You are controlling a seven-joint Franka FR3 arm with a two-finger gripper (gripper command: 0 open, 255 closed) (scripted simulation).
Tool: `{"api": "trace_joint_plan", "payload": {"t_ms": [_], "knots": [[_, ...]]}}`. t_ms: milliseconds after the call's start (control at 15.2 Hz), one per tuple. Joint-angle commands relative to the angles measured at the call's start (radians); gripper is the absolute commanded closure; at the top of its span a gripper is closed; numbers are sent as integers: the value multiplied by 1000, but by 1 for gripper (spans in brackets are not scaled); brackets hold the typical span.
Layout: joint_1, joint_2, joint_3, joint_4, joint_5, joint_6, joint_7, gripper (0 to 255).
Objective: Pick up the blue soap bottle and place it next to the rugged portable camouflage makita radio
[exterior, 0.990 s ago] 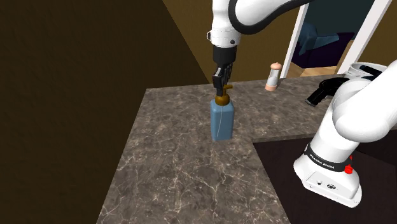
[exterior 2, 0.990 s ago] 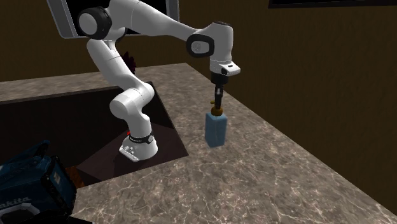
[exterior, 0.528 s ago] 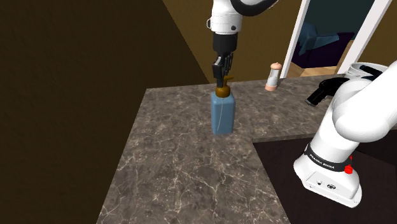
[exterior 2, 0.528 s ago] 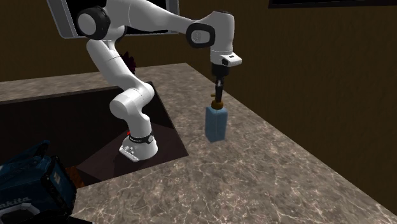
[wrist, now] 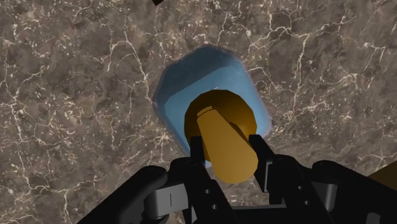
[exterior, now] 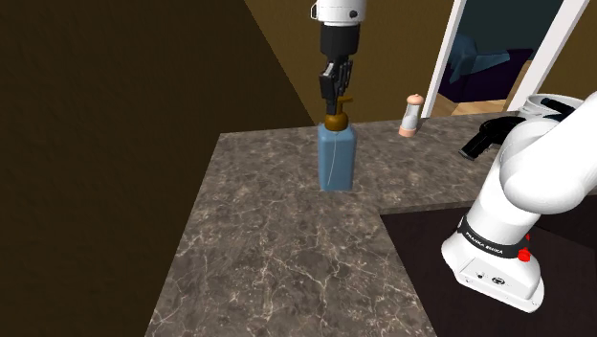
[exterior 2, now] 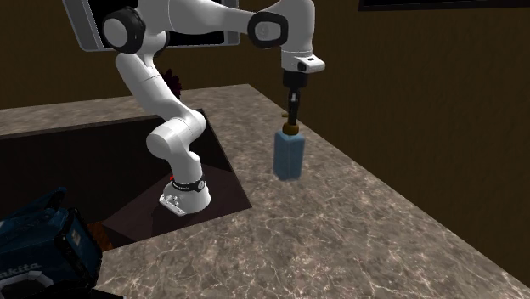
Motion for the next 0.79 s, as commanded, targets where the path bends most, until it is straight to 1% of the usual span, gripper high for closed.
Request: {"api": "trace_joint_plan", "payload": {"t_ms": [0,726], "knots": [[0,-1,-2,25,-1,-26,1,255],[-6,23,-10,193,-10,-170,8,255]]}}
